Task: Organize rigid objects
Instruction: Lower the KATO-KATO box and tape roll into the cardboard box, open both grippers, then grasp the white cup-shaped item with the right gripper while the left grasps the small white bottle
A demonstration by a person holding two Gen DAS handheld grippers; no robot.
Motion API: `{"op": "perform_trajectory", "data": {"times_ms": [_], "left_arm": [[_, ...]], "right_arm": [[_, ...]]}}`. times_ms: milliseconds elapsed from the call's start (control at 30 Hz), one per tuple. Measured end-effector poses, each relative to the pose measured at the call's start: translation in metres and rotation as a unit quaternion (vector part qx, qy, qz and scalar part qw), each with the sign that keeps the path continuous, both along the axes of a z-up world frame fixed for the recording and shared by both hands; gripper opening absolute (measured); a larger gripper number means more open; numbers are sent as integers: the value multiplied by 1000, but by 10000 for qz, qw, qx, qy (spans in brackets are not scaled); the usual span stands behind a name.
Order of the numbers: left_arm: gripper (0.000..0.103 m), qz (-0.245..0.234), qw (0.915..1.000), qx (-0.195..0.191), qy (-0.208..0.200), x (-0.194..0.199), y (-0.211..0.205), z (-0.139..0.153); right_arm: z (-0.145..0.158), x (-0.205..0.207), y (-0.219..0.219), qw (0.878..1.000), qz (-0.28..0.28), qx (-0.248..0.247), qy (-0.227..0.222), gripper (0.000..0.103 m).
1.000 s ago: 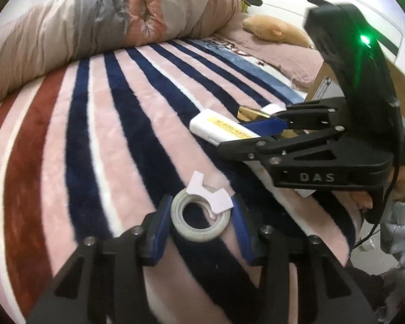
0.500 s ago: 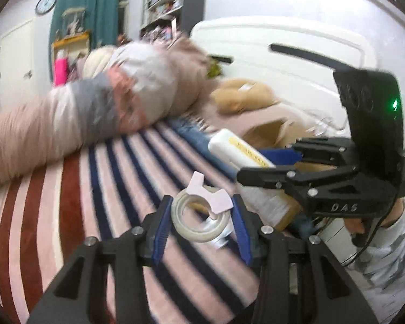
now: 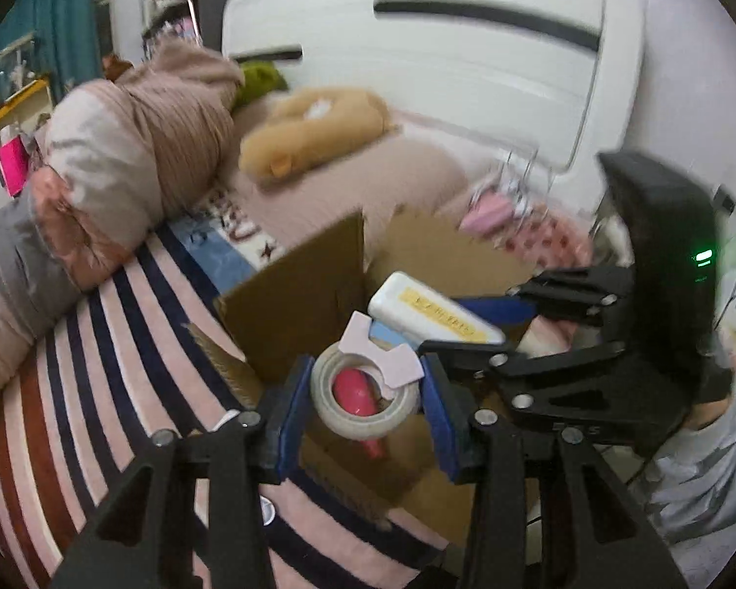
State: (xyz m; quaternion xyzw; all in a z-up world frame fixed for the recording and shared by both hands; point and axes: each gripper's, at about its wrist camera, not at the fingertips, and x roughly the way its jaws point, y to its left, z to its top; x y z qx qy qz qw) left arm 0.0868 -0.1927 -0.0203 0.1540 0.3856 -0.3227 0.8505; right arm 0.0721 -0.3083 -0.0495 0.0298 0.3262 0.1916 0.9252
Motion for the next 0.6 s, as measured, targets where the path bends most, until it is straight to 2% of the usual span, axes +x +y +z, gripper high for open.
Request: {"op": "perform_trajectory", "data": {"times_ms": [100, 200, 333, 400, 467, 600], "left_arm": [[40, -62, 9993, 371, 8, 9, -7, -16], [43, -23, 9988, 485, -9, 17, -10, -21], [50, -58, 9989, 461, -10, 21, -9, -21], [60, -57, 9988, 471, -86, 20, -7, -18], [63, -18, 9987, 470, -173, 16, -3, -12], [68, 56, 9997, 183, -136, 10, 17, 6]], "right_arm": [[-9, 4, -5, 10000, 28, -16, 77, 31], [-14, 0, -3, 9999, 4, -69, 84, 31], [-15, 2, 2, 9999, 3, -84, 69, 32], [-14, 1, 1, 10000, 27, -43, 52, 33], [-13, 1, 1, 10000, 10, -37, 25, 37], [-7, -3, 6, 10000, 30, -10, -38, 44]]}}
